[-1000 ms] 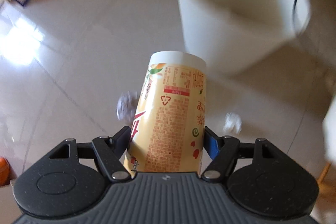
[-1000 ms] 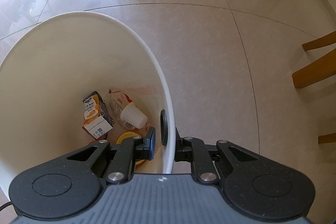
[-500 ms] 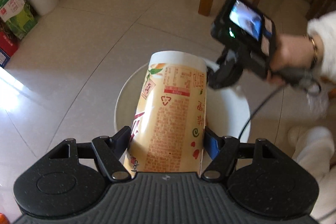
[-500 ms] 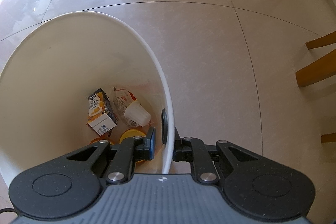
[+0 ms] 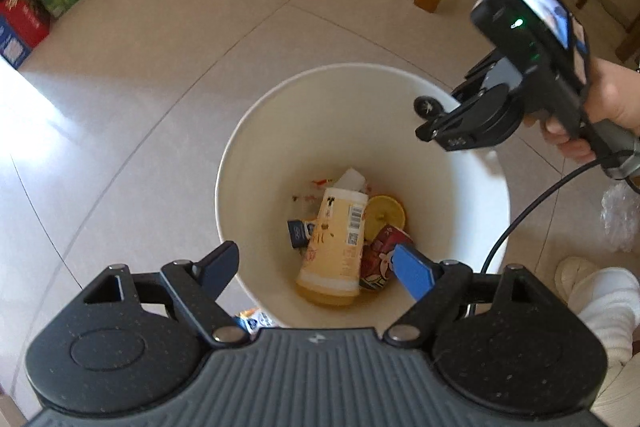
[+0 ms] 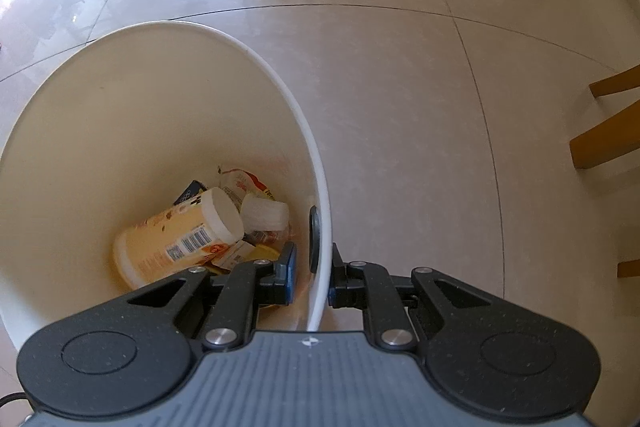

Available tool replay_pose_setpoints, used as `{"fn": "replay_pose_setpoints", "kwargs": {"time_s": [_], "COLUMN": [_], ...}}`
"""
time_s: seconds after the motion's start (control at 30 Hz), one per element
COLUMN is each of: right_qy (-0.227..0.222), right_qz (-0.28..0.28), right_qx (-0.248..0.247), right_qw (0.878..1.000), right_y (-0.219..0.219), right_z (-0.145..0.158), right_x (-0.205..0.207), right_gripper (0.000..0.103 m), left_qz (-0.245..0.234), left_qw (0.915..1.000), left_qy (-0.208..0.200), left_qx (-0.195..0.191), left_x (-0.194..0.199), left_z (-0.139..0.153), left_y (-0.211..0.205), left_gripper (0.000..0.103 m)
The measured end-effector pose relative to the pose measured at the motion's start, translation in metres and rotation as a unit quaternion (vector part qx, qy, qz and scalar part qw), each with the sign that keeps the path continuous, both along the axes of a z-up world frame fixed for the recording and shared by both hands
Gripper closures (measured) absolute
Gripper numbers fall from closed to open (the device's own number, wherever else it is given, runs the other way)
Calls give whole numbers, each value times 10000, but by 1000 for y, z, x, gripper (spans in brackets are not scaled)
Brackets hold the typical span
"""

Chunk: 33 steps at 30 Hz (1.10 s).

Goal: Collect trash
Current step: 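Lift the drink bottle over the bin and release it, then lower the left gripper to the white tissue and grasp it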

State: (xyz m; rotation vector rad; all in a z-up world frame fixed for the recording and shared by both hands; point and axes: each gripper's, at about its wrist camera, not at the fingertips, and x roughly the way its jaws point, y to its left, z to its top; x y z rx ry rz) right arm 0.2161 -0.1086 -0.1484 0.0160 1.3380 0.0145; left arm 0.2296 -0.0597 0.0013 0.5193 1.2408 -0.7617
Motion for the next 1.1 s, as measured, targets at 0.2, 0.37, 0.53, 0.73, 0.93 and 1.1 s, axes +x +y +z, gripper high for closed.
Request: {"fn": "replay_pose_setpoints", "kwargs": {"time_s": [0.2,0.37,0.53,0.73,0.93,1.1], "right_qy": [-21,-62,-82,-53,-22,5], "right_qz": [0,-50,-33,10,53,26], "right_qx": [60,129,111,9,-144,-188], "right_qw": [10000,9999,9999,10000,9999,9998], "right_y": [-4,-8,-8,-4,3,3], "right_z": [0,0,-2,-1,-2,-5], "right_x": [-1,-2,-4,-3,0,1], "right_gripper": [86,86,86,87,90,92], "left_qz": [138,333,859,1033,901,689], "left_qw": [9994,9958,9916,9916,9958,9975], "left_qy": [-307,-843,-924,-778,-158,136], "left_qx": [-88,-154,-297,-58,-47,25], "left_x": [-19,-35,-50,-78,-111,-136], "left_z": [-6,-4,-24,-90,-161,-203], "left_y": [16,46,84,104,104,100], "left_gripper": [18,12,11,9,10,15]}}
